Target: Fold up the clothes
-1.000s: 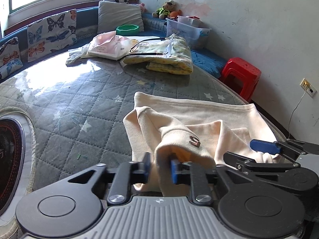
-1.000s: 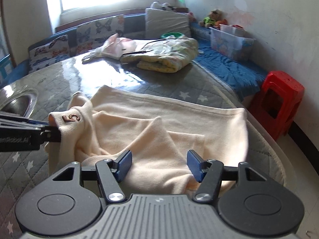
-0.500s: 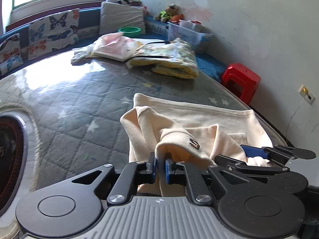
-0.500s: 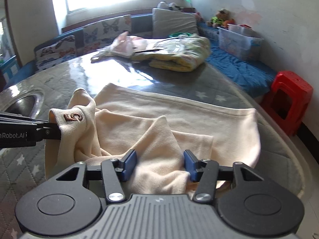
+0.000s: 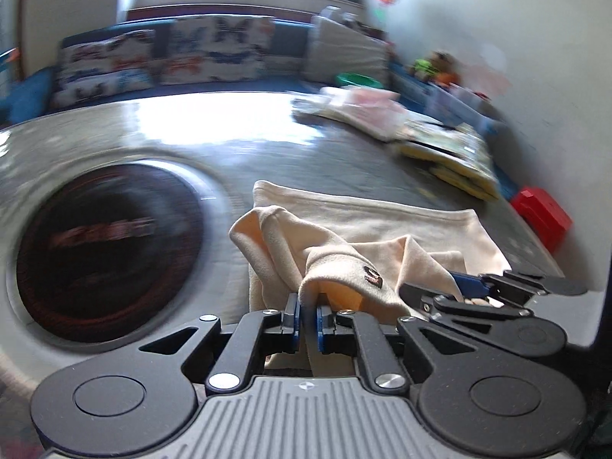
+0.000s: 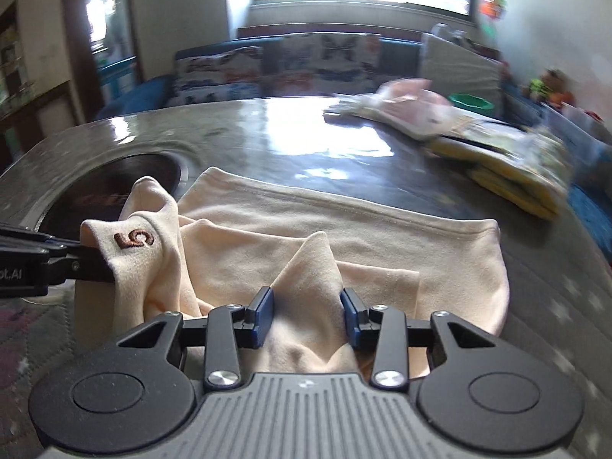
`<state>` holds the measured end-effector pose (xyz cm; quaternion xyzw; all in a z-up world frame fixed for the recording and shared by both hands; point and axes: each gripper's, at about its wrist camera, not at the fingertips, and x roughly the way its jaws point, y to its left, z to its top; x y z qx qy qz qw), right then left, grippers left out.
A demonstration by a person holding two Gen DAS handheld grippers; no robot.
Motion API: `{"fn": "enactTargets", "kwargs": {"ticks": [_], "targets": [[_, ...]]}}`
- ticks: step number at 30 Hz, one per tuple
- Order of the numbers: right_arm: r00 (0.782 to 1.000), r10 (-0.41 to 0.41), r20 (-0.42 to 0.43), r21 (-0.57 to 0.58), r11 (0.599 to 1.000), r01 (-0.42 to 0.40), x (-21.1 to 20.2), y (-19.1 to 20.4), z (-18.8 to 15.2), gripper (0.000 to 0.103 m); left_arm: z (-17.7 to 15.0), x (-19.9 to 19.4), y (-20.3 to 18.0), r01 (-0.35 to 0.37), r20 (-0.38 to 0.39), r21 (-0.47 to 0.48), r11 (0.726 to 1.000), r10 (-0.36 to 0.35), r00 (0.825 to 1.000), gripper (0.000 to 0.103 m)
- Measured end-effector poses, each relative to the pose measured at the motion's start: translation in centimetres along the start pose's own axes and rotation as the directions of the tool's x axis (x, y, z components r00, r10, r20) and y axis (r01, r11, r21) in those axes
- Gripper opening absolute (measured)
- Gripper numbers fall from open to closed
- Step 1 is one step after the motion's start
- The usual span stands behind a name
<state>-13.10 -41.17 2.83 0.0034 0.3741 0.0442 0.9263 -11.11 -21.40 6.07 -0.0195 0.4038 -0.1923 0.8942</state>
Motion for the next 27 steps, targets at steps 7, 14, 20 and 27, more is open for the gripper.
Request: {"fn": "enactTargets", "kwargs": {"ticks": [7,14,20,27], "targets": [[0.987,0.158,-0.027,-0.145,0.976,-0.161,2.7,6.1,3.5,0.015,-1.1,-2.7,5.3,-0.161,0.021,-0.142,0.977,0.166,0.986,0.008],[0.980,0.199,0.022,-0.190,0.963,-0.192,0.8,8.4,4.0,0.010,-2.6,-4.5,7.2,-0.201,0.012,-0.175,0.964,0.207,0.978,0.008],[0.984,0.177,0.031,-0.165,0.971,-0.170,0.1,8.2,3.9,0.012,-3.9,-5.1,7.0,-0.183,0.002,-0.152,0.971,0.185,0.983,0.007],[0.988,0.153,0.025,-0.189,0.971,-0.146,-0.2,9.4,4.5,0.032,-4.9,-5.5,8.4,-0.130,-0.009,-0.171,0.977,0.130,0.991,0.008]]}}
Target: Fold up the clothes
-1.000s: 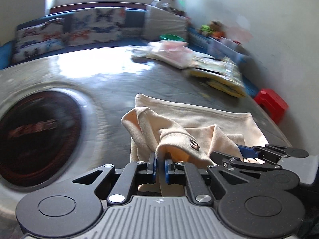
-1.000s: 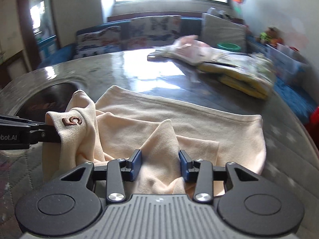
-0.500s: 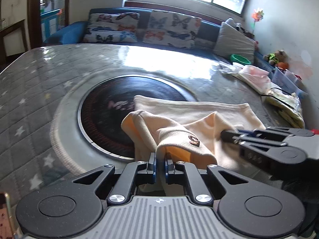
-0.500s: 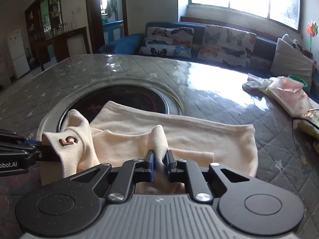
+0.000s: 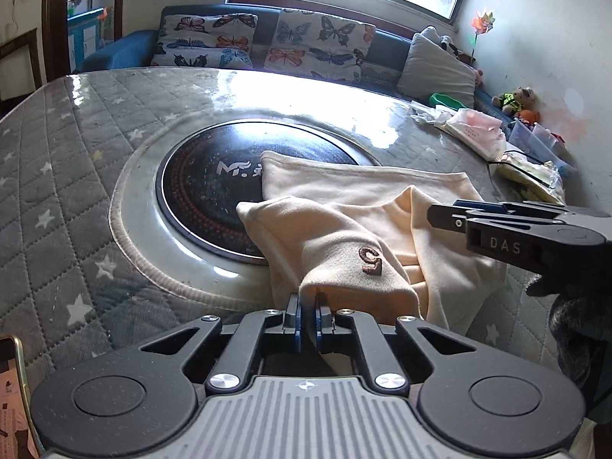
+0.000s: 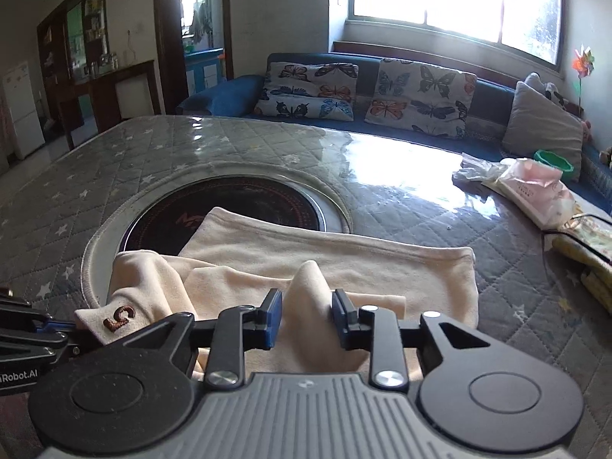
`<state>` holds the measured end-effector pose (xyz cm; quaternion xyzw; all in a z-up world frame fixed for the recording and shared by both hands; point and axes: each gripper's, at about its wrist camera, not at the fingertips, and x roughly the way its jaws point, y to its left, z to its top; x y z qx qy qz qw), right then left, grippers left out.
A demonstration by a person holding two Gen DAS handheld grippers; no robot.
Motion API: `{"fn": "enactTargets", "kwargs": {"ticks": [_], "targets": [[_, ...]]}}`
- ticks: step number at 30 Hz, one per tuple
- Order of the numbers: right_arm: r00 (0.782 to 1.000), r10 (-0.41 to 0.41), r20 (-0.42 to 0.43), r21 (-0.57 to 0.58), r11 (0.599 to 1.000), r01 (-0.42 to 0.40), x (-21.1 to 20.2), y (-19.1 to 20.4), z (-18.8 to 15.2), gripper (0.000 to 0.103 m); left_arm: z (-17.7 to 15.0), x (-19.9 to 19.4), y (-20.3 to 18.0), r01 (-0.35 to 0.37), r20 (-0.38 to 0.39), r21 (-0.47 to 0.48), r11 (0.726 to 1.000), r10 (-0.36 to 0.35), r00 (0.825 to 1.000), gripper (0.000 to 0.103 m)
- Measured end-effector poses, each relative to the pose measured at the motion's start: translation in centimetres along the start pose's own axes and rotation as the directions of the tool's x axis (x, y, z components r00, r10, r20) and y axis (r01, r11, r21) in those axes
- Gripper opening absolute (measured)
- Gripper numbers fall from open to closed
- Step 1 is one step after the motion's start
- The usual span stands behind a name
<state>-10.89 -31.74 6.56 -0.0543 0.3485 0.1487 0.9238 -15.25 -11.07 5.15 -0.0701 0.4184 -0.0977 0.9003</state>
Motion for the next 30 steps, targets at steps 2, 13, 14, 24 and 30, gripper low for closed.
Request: {"fn": "enactTargets", "kwargs": {"ticks": [2,13,14,24,30], "targets": [[1.000,-0.007,-0.008,-0.013,1.000,0.007,0.3,0.6,0.3,0.039,0.2,-0.3,0.3,0.019,-0.002,-0.004,1.000,-0.019,1.000,0.008],[0.995,-0.064,-0.077,-0.031,0.998,0.062,4.3,1.2,1.6,0.044,1.9,-3.1,2.0,0.039,0.031,-0.013,0.999,-0.039,0.999,0.026],[0.994,-0.064,-0.090,-0.029,0.998,0.062,4.7,1.0,1.6,0.044,2.2,-3.1,2.2,0.039,0.035,-0.018,0.999,-0.038,0.999,0.029],[0.997,-0.051,-0.063,-0.021,0.999,0.049,2.5,-0.6,0.6,0.008,4.5,-2.3,3.2,0.001,0.031,-0.066,0.998,0.001,1.000,0.062],[0.997,-0.075,0.024,-0.037,0.996,0.076,-2.8,-1.7,-0.6,0.007,4.1,-3.0,3.7,0.009,0.035,-0.067,0.998,-0.006,0.999,0.079]]}}
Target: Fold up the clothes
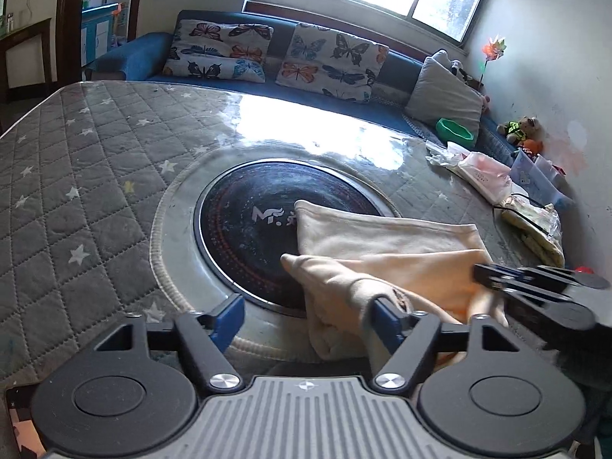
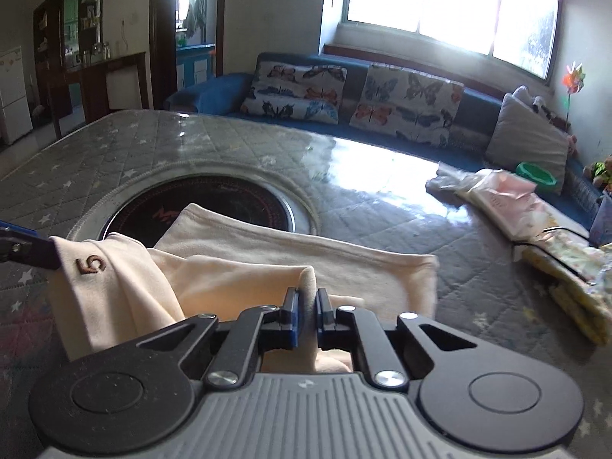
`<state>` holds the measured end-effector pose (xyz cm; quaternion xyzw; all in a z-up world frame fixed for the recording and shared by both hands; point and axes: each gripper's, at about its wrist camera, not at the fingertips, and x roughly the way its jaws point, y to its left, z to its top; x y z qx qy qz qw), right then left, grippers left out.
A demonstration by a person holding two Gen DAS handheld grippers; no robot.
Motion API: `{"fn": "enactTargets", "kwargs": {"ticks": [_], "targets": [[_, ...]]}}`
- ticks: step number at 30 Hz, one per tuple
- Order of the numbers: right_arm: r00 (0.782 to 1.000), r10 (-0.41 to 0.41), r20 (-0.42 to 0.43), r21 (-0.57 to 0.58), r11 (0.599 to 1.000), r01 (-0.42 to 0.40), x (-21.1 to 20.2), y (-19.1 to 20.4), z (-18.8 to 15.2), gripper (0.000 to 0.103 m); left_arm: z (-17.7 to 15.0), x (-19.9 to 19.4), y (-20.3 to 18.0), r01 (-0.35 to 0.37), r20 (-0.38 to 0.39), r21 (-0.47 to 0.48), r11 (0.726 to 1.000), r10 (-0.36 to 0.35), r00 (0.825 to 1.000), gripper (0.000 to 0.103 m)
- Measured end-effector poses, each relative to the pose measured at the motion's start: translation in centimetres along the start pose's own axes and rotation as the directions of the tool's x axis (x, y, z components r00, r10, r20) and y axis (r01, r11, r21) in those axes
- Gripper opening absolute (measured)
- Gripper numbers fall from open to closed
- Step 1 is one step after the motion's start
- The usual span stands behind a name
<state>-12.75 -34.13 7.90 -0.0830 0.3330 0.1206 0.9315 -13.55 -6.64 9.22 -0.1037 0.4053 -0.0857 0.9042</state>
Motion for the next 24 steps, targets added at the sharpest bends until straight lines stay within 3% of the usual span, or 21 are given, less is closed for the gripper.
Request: {"fn": "enactTargets", "kwargs": {"ticks": [4,9,11,12,15,18,24], "targets": [[0.999,-0.029,0.021,0.011,1.000,0.029,-3.3,-1.3,-1.6,0.007,-0.2,-0.6,0.2,-0.001,0.013,0.007,1.000,0.001,1.000,0.082],[0.997,-0.065,-0.040,0.040,0.997,0.067,-5.0,-3.0,-4.1,0.008,0.0,-0.3,0.1,-0.010,0.005,0.014,1.000,0.009,1.000,0.082],[0.994,-0.083,-0.076,0.065,0.994,0.088,-5.3,-3.9,-5.4,0.010,0.2,0.2,-0.4,-0.017,0.004,0.038,0.999,0.017,1.000,0.082],[0.991,-0.096,-0.096,0.076,0.992,0.103,-5.4,-4.4,-6.0,0.016,0.3,0.5,-0.7,-0.022,0.003,0.051,0.998,0.022,1.000,0.082],[0.989,-0.111,-0.094,0.092,0.988,0.120,-6.1,-5.2,-6.4,0.020,0.9,1.7,-1.6,-0.034,0.000,0.100,0.994,0.034,0.999,0.081],[0.991,-0.121,-0.064,0.086,0.988,0.126,-6.5,-5.3,-5.5,0.025,1.6,2.8,-2.7,-0.034,0.005,0.152,0.988,0.034,0.999,0.074],[0.998,-0.048,-0.049,0.062,0.997,0.051,-4.0,-4.1,-3.3,0.032,2.2,5.0,-5.6,0.025,-0.016,0.249,0.968,-0.022,1.000,0.058]]}}
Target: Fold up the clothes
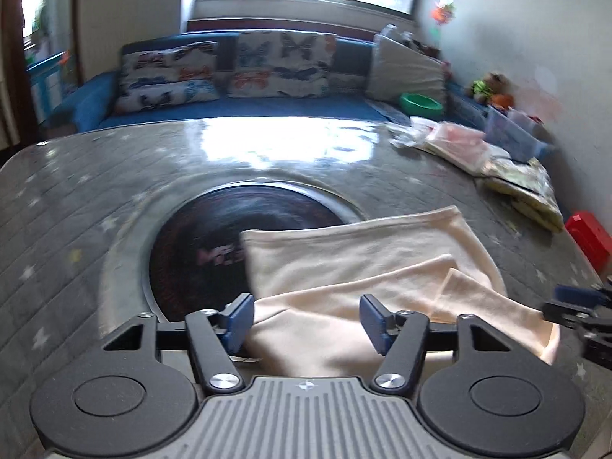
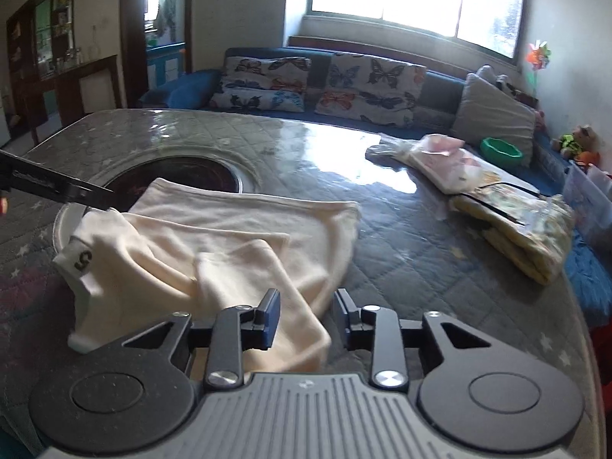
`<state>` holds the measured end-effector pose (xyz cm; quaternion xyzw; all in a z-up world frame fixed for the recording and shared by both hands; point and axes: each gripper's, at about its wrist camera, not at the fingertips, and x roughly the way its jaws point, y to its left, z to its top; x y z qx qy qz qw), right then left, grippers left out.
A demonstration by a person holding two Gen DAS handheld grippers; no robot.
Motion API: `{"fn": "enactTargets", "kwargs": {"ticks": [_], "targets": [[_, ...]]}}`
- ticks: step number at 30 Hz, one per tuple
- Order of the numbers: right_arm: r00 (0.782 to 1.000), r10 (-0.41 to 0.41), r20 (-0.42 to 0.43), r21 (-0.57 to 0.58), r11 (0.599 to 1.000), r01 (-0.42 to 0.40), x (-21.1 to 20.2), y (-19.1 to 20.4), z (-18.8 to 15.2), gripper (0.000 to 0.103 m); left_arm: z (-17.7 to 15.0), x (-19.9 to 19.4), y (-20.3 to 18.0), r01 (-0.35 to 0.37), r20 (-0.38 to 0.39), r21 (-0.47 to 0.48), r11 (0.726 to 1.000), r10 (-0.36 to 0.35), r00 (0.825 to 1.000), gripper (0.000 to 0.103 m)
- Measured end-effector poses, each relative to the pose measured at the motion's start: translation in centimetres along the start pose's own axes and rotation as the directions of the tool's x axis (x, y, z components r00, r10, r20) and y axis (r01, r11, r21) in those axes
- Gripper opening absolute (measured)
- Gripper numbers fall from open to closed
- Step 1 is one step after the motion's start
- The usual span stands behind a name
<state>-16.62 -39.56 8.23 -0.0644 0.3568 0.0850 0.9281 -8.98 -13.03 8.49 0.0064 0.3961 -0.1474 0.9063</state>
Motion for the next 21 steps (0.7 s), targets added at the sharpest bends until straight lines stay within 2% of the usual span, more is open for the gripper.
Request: {"fn": "enactTargets", "kwargs": {"ticks": [2,7,12,14,15,16,21], "targets": [[1.000,0.021,-0.019,-0.009,1.000,-0.021,1.8,0.7,0.7,0.032,0.2,0.9,-0.9,0.018,-0.017,0.036,0.999,-0.017,1.000,0.052],[0.996,0.065,-0.054,-0.036,0.997,-0.067,5.0,1.8,1.5,0.037,0.8,3.2,-3.1,0.063,-0.043,0.137,0.989,-0.057,0.997,0.051],[0.990,0.094,-0.104,-0.038,0.994,-0.098,6.8,1.7,1.1,0.036,1.4,5.1,-4.1,0.115,-0.081,0.196,0.974,-0.101,0.992,0.051],[0.989,0.104,-0.103,-0.042,0.993,-0.108,6.6,1.6,0.8,0.028,1.5,5.7,-4.7,0.141,-0.094,0.224,0.964,-0.123,0.988,0.052],[0.989,0.107,-0.102,-0.043,0.993,-0.112,6.5,1.5,0.7,0.018,1.5,6.0,-5.0,0.154,-0.100,0.239,0.959,-0.133,0.986,0.052],[0.990,0.103,-0.099,-0.045,0.993,-0.108,6.3,1.5,0.7,0.013,1.5,6.3,-5.3,0.166,-0.106,0.255,0.953,-0.143,0.984,0.052],[0.996,0.055,-0.072,-0.042,0.997,-0.058,4.6,0.5,0.4,0.007,1.8,7.8,-7.0,0.230,-0.132,0.304,0.925,-0.198,0.971,0.051]]}}
